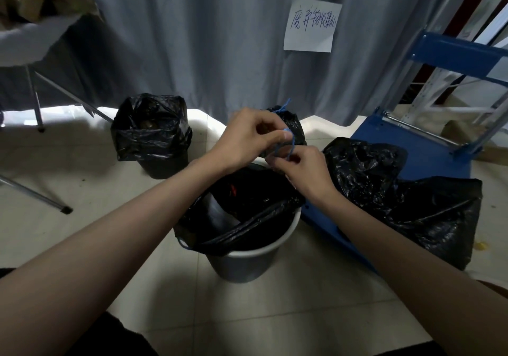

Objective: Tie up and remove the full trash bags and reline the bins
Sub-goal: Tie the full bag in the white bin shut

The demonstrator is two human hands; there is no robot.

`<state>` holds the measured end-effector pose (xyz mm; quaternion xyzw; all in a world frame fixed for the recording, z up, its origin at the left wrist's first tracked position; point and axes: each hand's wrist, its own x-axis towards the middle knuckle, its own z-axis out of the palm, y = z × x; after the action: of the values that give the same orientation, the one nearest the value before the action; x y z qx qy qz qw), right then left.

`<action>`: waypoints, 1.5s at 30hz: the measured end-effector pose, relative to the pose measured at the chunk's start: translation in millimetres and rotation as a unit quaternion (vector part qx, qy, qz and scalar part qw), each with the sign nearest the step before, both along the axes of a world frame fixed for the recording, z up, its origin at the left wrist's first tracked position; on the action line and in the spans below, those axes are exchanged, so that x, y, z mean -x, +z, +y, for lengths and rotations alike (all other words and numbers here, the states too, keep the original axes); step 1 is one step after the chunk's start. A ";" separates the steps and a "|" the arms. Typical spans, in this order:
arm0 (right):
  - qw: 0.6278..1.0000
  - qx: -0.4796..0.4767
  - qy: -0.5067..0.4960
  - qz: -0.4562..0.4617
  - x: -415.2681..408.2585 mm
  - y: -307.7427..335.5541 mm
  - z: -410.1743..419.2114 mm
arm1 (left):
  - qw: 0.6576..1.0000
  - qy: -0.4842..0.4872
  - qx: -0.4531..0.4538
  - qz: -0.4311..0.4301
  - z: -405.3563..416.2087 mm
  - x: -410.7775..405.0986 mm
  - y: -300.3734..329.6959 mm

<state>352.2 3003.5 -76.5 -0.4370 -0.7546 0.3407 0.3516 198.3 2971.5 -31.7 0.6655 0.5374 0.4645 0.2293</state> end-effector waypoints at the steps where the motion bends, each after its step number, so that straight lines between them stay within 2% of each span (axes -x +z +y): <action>1: 1.000 0.008 0.001 0.005 -0.2 0.2 0.0 | 1.000 -0.003 -0.001 0.000 -0.1 1.8 -0.8; 3: 0.999 0.033 0.008 0.020 -2.3 -1.8 1.1 | 0.999 -0.004 0.006 0.040 -1.1 9.9 -7.6; 5: 0.998 0.055 0.012 0.020 -4.6 -4.3 1.7 | 0.991 -0.002 0.045 0.126 -2.4 23.1 -22.1; 9: 0.992 0.117 0.042 0.017 -6.9 -11.4 1.8 | 0.931 0.008 0.136 0.337 -7.8 33.2 -50.7; 11: 0.991 0.117 0.057 0.006 -7.1 -10.4 -0.6 | 0.910 0.015 0.142 0.389 -10.5 30.6 -55.4; 15: 0.992 0.075 -0.009 0.097 -9.9 13.7 0.3 | 0.905 0.060 0.126 0.403 -15.4 36.6 -58.7; 19: 0.981 0.035 -0.047 0.186 -16.8 34.9 2.6 | 0.921 0.090 0.136 0.353 -17.8 46.7 -61.9; 23: 0.968 0.114 0.006 0.226 -14.4 33.6 -2.8 | 0.923 0.107 0.152 0.338 -18.9 50.5 -62.6; 26: 0.973 0.178 -0.001 0.147 -17.1 22.4 3.3 | 0.924 0.100 0.155 0.333 -22.5 54.5 -57.1; 30: 0.995 0.074 -0.068 -0.018 -18.3 11.1 -2.1 | 0.939 0.065 0.148 0.304 -34.4 62.8 -36.9; 32: 0.996 0.029 -0.066 -0.048 -14.9 10.8 -8.8 | 0.942 0.034 0.168 0.287 -46.0 66.5 -28.0; 34: 0.997 0.015 -0.018 -0.069 -8.8 13.9 -19.1 | 0.938 0.000 0.195 0.288 -61.4 68.6 -22.5; 36: 0.992 0.007 0.077 -0.098 -0.1 14.2 -33.0 | 0.927 -0.028 0.225 0.299 -74.0 71.0 -21.1; 40: 0.944 -0.043 0.262 -0.195 23.3 -0.5 -66.1 | 0.911 -0.060 0.259 0.314 -98.0 75.3 -19.8; 42: 0.916 -0.074 0.285 -0.273 31.3 -9.6 -77.5 | 0.906 -0.078 0.277 0.310 -109.7 72.8 -18.7; 45: 0.911 -0.080 0.261 -0.308 32.6 -13.9 -80.8 | 0.871 -0.102 0.301 0.374 -122.3 67.8 -21.5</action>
<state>319.6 2922.8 -90.4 -0.2781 -0.9373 0.2076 0.0338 130.5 2849.2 -53.2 0.7394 0.6260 -0.0296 0.2460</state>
